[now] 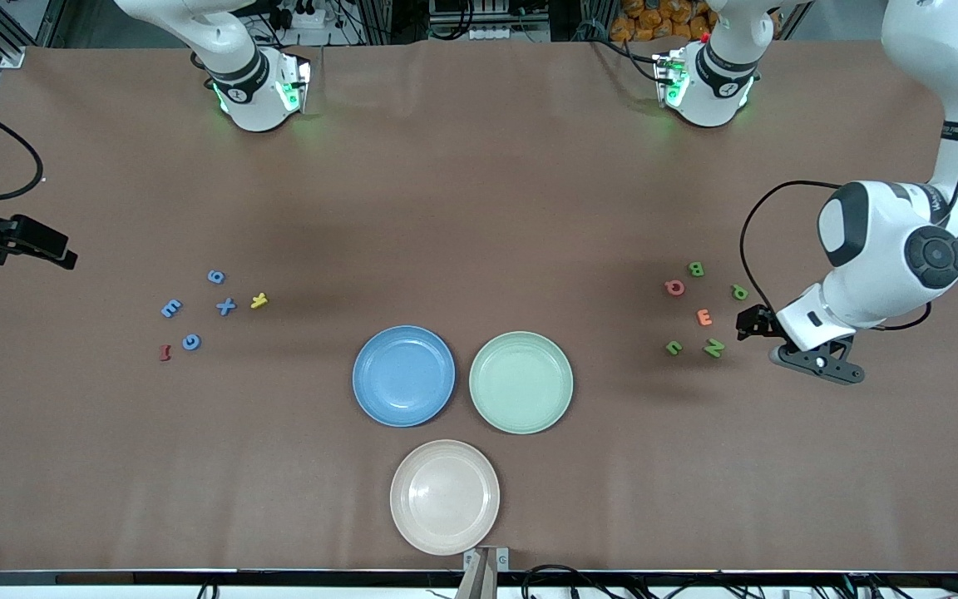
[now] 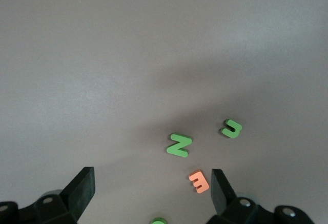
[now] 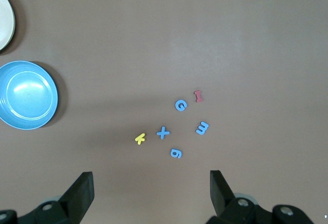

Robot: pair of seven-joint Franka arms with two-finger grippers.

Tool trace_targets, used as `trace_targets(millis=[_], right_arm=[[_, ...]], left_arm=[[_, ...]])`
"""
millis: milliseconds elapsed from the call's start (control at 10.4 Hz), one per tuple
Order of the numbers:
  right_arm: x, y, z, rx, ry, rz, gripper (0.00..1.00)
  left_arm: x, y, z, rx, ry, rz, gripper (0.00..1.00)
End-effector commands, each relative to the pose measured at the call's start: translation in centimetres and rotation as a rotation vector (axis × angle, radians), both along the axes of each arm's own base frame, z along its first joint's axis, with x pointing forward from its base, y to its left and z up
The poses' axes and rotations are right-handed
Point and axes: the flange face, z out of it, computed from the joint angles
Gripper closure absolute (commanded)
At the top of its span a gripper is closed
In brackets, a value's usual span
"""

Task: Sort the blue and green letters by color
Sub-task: 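Lower the left gripper toward the green N while the right gripper reaches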

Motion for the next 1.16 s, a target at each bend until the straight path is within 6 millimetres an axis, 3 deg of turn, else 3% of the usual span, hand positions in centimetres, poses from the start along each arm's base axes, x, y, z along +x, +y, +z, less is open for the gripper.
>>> trace_targets(millis=[0, 193, 385, 578, 867, 1060], right_arm=[[0.1, -1.4, 0.5, -0.011, -0.005, -0.027, 0.00], [0.1, -2.9, -0.9, -0.006, 0.018, -0.054, 0.00], [0.3, -3.8, -3.9, -0.004, 0.041, -0.085, 0.00], [0.2, -6.3, -7.2, 0.024, 0.054, -0.137, 0.00], [0.3, -9.7, -12.4, 0.038, 0.081, -0.200, 0.00], [0.9, -10.9, -16.5, 0.024, 0.076, -0.228, 0.00]], left_arm=[[0.1, -0.1, -1.2, 0.055, -0.002, -0.054, 0.00], [0.1, -0.8, -2.3, 0.054, 0.014, -0.067, 0.00], [0.2, -1.4, -2.9, 0.098, 0.015, -0.078, 0.00], [0.1, -2.5, -4.2, 0.113, 0.028, -0.079, 0.00], [0.2, -2.6, -6.6, 0.105, 0.063, -0.082, 0.01], [0.3, -2.6, -7.3, 0.102, 0.072, -0.086, 0.01]])
